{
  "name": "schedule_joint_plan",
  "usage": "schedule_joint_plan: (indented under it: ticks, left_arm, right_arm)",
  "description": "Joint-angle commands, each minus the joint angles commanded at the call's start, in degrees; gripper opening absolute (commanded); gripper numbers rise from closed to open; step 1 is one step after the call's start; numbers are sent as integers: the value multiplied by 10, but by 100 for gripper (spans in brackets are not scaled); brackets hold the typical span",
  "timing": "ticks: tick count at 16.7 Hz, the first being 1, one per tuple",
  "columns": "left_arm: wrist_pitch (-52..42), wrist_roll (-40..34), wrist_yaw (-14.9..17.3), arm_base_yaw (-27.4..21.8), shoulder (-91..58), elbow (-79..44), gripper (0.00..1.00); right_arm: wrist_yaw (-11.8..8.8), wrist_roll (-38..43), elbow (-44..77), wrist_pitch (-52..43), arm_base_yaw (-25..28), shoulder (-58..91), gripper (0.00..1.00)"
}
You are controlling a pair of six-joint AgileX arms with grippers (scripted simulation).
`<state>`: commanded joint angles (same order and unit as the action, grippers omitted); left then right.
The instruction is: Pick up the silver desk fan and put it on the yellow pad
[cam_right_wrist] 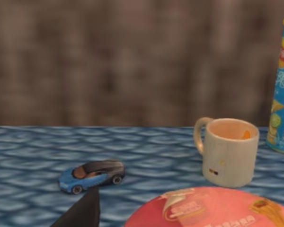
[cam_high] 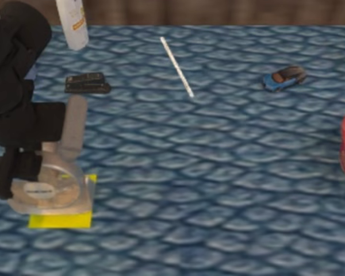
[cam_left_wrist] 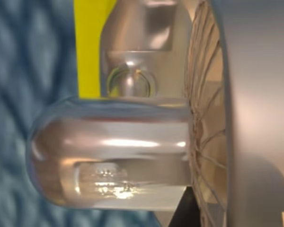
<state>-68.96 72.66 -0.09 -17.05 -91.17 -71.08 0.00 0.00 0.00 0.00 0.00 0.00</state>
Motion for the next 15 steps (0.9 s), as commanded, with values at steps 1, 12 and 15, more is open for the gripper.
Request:
schedule_joint_plan:
  ticks: [1,12,15]
  left_arm:
    - [0,0,0,0,0,0,38]
    - [0,0,0,0,0,0,100]
    - [0,0,0,0,0,0,100]
  right_arm:
    - [0,0,0,0,0,0,100]
    - [0,0,0,0,0,0,100]
    - [0,0,0,0,0,0,100]
